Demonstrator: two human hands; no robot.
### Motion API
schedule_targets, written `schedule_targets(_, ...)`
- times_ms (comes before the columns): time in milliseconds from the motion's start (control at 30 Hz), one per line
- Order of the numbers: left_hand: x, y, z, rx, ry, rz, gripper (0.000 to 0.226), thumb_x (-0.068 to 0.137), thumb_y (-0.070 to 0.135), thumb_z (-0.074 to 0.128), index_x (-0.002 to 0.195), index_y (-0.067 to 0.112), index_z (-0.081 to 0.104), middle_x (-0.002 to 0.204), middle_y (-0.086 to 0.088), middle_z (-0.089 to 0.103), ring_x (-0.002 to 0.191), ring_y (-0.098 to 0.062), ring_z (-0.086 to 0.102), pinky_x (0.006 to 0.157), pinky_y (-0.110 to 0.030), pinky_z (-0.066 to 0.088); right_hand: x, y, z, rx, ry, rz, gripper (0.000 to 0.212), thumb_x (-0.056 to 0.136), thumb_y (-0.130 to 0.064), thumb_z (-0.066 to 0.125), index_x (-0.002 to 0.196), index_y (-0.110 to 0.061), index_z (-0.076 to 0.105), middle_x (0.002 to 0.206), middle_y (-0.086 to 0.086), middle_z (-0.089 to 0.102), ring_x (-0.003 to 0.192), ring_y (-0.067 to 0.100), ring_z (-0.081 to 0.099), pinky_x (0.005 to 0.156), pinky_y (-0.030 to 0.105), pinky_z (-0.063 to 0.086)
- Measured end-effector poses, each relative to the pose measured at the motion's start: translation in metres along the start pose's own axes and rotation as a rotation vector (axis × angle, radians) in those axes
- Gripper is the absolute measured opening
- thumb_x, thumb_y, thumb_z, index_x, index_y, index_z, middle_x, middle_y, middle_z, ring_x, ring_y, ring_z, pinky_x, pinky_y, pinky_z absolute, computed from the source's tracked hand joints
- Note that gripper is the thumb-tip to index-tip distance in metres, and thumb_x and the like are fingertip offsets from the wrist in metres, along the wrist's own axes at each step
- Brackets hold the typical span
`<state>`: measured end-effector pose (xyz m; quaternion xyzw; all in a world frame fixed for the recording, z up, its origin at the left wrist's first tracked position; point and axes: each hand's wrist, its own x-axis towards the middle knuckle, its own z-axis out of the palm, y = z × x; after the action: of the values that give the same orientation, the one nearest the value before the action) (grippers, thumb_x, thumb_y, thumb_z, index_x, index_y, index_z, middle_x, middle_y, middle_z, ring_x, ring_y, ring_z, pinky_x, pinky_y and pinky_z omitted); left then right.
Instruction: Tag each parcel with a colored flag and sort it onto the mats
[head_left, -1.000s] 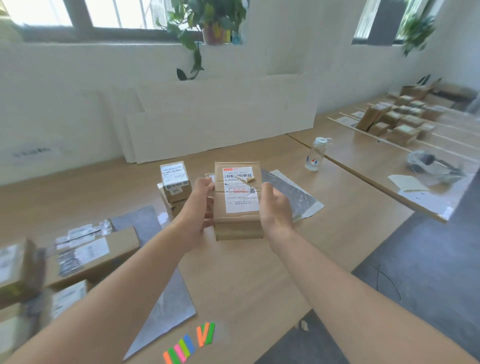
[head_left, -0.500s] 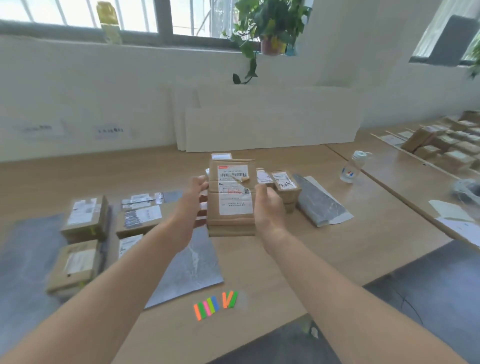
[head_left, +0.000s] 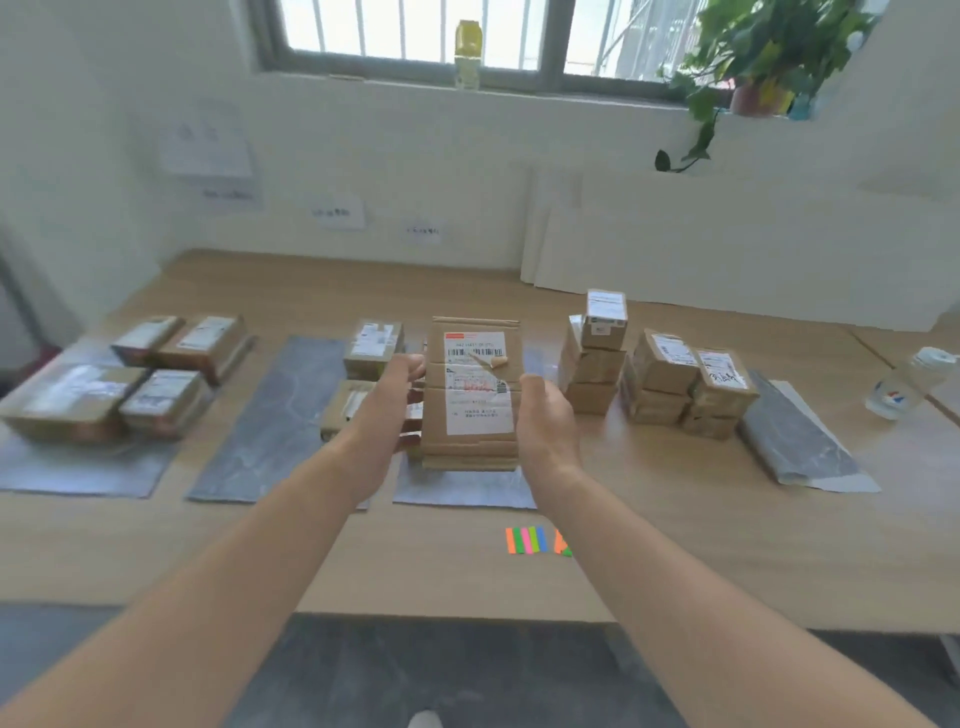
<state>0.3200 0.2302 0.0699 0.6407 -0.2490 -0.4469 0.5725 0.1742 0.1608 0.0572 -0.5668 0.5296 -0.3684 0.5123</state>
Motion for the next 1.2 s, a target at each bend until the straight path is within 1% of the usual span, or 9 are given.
schedule_targets(100, -0.019, 0.003, -0.034, -0.002, 0.046, 0.012, 0.042, 0.083, 0.059, 0.045, 0.092, 0.032, 0.076, 0.1, 0.003, 0.074, 0.08, -0.02, 0.067, 0.084, -0.04, 0.05, -0.02, -0.01, 0.024, 0.005, -0.041, -0.023, 0.041, 0.098, -0.04, 0.037, 0.094, -0.004, 0.057, 0.083, 0.002, 0.056, 0.075, 0.017, 0.05, 0.065, 0.035, 0.04)
schedule_targets(233, -0.039, 0.006, -0.078, -0.002, 0.081, 0.03, 0.038, 0.097, 0.049, 0.04, 0.091, 0.029, 0.072, 0.085, 0.007, 0.073, 0.077, -0.022, 0.062, 0.079, -0.038, 0.049, -0.046, -0.021, 0.064, 0.004, -0.109, -0.025, 0.042, 0.088, -0.049, 0.035, 0.085, -0.013, 0.055, 0.08, 0.001, 0.057, 0.076, 0.019, 0.052, 0.067, 0.036, 0.042)
schedule_targets(333, -0.047, 0.009, -0.115, -0.012, 0.1, 0.026, 0.037, 0.099, 0.047, 0.039, 0.103, 0.027, 0.069, 0.107, -0.004, 0.072, 0.091, -0.027, 0.063, 0.1, -0.047, 0.05, -0.061, -0.025, 0.099, 0.022, -0.132, -0.025, 0.042, 0.082, -0.052, 0.034, 0.084, -0.016, 0.057, 0.079, 0.002, 0.058, 0.076, 0.02, 0.053, 0.068, 0.037, 0.043)
schedule_targets(400, -0.048, 0.011, -0.141, -0.011, 0.111, 0.022, 0.037, 0.098, 0.048, 0.039, 0.11, 0.027, 0.067, 0.116, -0.007, 0.071, 0.097, -0.029, 0.066, 0.105, -0.049, 0.048, -0.068, -0.028, 0.123, 0.028, -0.131, -0.033, 0.038, 0.086, -0.048, 0.035, 0.083, -0.016, 0.055, 0.079, 0.003, 0.058, 0.075, 0.02, 0.052, 0.068, 0.037, 0.041)
schedule_targets(633, -0.025, 0.012, -0.235, 0.014, 0.079, -0.016, 0.034, 0.098, 0.053, 0.041, 0.106, 0.032, 0.066, 0.116, -0.001, 0.069, 0.106, -0.029, 0.067, 0.105, -0.048, 0.049, -0.086, -0.032, 0.22, 0.044, -0.063, 0.02, 0.046, 0.083, -0.052, 0.033, 0.091, -0.018, 0.062, 0.093, 0.004, 0.069, 0.094, 0.027, 0.064, 0.083, 0.045, 0.052)
schedule_targets(800, 0.006, -0.002, -0.299, 0.036, 0.021, -0.052, 0.032, 0.098, 0.05, 0.043, 0.108, 0.031, 0.067, 0.114, 0.0, 0.07, 0.102, -0.027, 0.07, 0.104, -0.047, 0.05, -0.09, -0.025, 0.285, 0.026, 0.005, 0.06, 0.038, 0.102, -0.038, 0.034, 0.099, -0.015, 0.064, 0.092, 0.001, 0.067, 0.09, 0.019, 0.06, 0.07, 0.031, 0.045)
schedule_targets(900, 0.025, -0.018, -0.324, 0.037, 0.017, -0.1, 0.031, 0.094, 0.048, 0.048, 0.101, 0.031, 0.073, 0.102, 0.003, 0.076, 0.097, -0.028, 0.074, 0.101, -0.049, 0.052, -0.092, -0.006, 0.317, 0.055, 0.03, 0.114, 0.046, 0.088, -0.05, 0.034, 0.096, -0.018, 0.065, 0.094, 0.002, 0.072, 0.095, 0.024, 0.067, 0.087, 0.049, 0.056)
schedule_targets(967, 0.034, -0.033, -0.335, 0.03, 0.018, -0.149, 0.028, 0.094, 0.045, 0.05, 0.094, 0.031, 0.074, 0.097, 0.003, 0.077, 0.095, -0.031, 0.074, 0.099, -0.05, 0.054, -0.091, 0.013, 0.332, 0.062, 0.042, 0.165, 0.048, 0.081, -0.053, 0.033, 0.091, -0.02, 0.067, 0.093, 0.002, 0.074, 0.094, 0.023, 0.069, 0.091, 0.053, 0.056)
schedule_targets(1200, 0.049, -0.094, -0.35, 0.056, -0.048, -0.286, 0.033, 0.097, 0.041, 0.045, 0.111, 0.023, 0.07, 0.12, -0.008, 0.069, 0.107, -0.033, 0.07, 0.101, -0.047, 0.053, -0.092, 0.078, 0.354, 0.045, 0.057, 0.349, 0.042, 0.089, -0.052, 0.035, 0.09, -0.022, 0.066, 0.099, 0.002, 0.072, 0.099, 0.021, 0.066, 0.097, 0.05, 0.053)
